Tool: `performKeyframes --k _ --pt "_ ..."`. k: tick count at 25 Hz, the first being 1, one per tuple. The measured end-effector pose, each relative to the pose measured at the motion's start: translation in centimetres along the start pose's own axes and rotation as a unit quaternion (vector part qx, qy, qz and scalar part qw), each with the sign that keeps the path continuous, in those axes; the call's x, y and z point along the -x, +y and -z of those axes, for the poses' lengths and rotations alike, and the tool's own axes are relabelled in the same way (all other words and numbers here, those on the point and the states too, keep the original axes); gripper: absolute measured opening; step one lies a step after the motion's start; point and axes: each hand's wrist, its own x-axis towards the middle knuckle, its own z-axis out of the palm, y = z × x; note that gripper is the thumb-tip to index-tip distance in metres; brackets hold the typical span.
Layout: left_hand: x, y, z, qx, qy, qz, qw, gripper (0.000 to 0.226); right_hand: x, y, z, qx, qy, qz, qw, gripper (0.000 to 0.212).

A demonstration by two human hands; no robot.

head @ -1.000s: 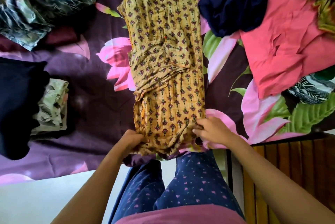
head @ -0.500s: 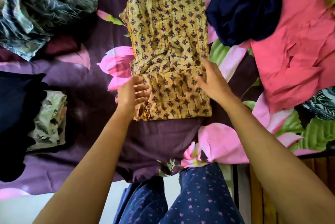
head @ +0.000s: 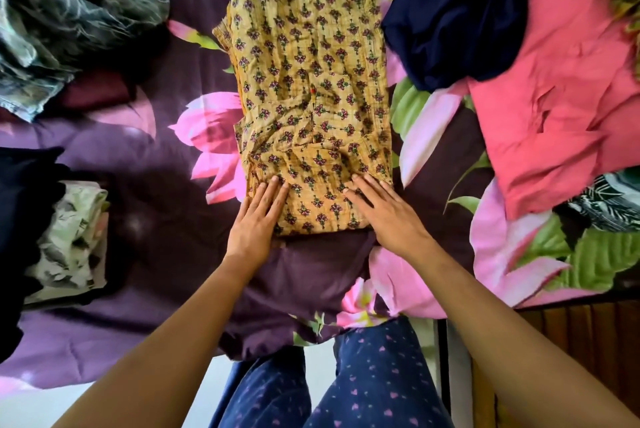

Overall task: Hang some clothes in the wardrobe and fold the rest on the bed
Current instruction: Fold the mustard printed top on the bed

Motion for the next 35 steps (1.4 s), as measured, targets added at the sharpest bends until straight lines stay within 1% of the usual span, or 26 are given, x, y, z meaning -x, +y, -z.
performKeyframes --k 1,2,4,7,9,11,14,16,17,19,20,21,22,23,25,26,28,29,31,32,33,34,35 --pt "0.0 0.0 0.1 -0.004 0.013 0.003 1.0 0.105 0.0 -0.2 0.3 0.0 0.017 -0.008 1.0 0.086" --pt "-0.1 0.0 0.3 -0.003 0.022 0.002 1.0 0.097 0.1 -0.4 0.6 -0.003 0.015 -0.005 1.0 0.084" --pt "-0.4 0.2 0.8 0.022 -0.006 0.005 1.0 0.087 0.1 -0.8 1.4 -0.013 -0.007 -0.003 1.0 0.08" --pt "-0.4 0.8 2.9 0.079 -0.075 0.038 0.993 0.075 0.2 -1.4 3.8 -0.039 -0.1 -0.022 0.994 0.074" --pt "-0.3 1.2 4.5 0.095 -0.103 0.042 0.989 0.07 0.1 -1.6 5.3 -0.062 -0.136 -0.023 0.988 0.075" --pt "0.2 1.4 5.3 0.094 -0.135 0.034 0.986 0.067 0.5 -1.6 6.6 -0.097 -0.179 -0.026 0.979 0.077" --pt "1.4 1.9 6.0 0.058 -0.209 0.023 0.976 0.06 1.4 -1.8 7.7 -0.153 -0.275 -0.031 0.949 0.076" --pt "1.8 2.3 6.7 0.055 -0.29 0.038 0.955 0.051 1.9 -1.8 7.9 -0.173 -0.351 -0.029 0.92 0.072" --pt "1.9 2.5 7.1 0.083 -0.341 0.052 0.935 0.042 2.1 -1.8 8.0 -0.187 -0.397 -0.027 0.898 0.066" --pt "2.1 2.8 8.3 0.155 -0.44 0.075 0.881 0.014 2.6 -1.8 8.8 -0.22 -0.467 -0.021 0.856 0.044" --pt "2.1 2.8 8.9 0.185 -0.468 0.082 0.86 0.004 2.9 -1.7 9.3 -0.236 -0.48 -0.015 0.845 0.037" --pt "2.0 2.6 9.6 0.216 -0.467 0.086 0.853 0.001 3.0 -1.4 9.7 -0.252 -0.474 -0.017 0.843 0.041" --pt "1.8 2.3 10.3 0.253 -0.439 0.094 0.857 0.005 2.9 -0.9 9.9 -0.273 -0.45 -0.025 0.85 0.044" --pt "1.4 1.9 10.9 0.296 -0.39 0.108 0.865 0.009 2.5 -0.2 10.1 -0.296 -0.412 -0.04 0.861 0.04" --pt "0.4 0.9 11.8 0.362 -0.27 0.148 0.88 0.01 1.5 1.1 10.4 -0.355 -0.319 -0.087 0.874 0.025" --pt "-0.2 0.4 11.9 0.37 -0.217 0.164 0.888 0.016 0.7 1.7 10.4 -0.378 -0.275 -0.116 0.877 0.023" --pt "-1.5 0.1 11.5 0.324 -0.11 0.169 0.924 0.032 -0.8 2.3 10.6 -0.379 -0.174 -0.16 0.895 0.027" --pt "-2.0 0.2 11.1 0.287 -0.043 0.162 0.943 0.036 -1.6 2.4 10.6 -0.352 -0.112 -0.175 0.913 0.033" --pt "-2.4 0.9 10.4 0.214 0.085 0.136 0.964 0.04 -2.2 1.7 10.1 -0.246 -0.006 -0.184 0.952 0.046" --pt "-2.5 1.1 9.8 0.18 0.118 0.113 0.97 0.042 -2.1 1.3 9.5 -0.179 0.033 -0.169 0.969 0.052" --pt "-2.4 1.4 9.2 0.149 0.127 0.083 0.977 0.044 -1.9 0.7 8.8 -0.114 0.067 -0.138 0.981 0.054" --pt "-2.2 1.7 8.4 0.126 0.125 0.049 0.983 0.043 -1.7 0.0 8.0 -0.07 0.095 -0.099 0.988 0.053" --pt "-2.0 1.7 7.3 0.107 0.122 0.012 0.987 0.04 -1.4 -0.5 7.1 -0.054 0.1 -0.06 0.992 0.053"
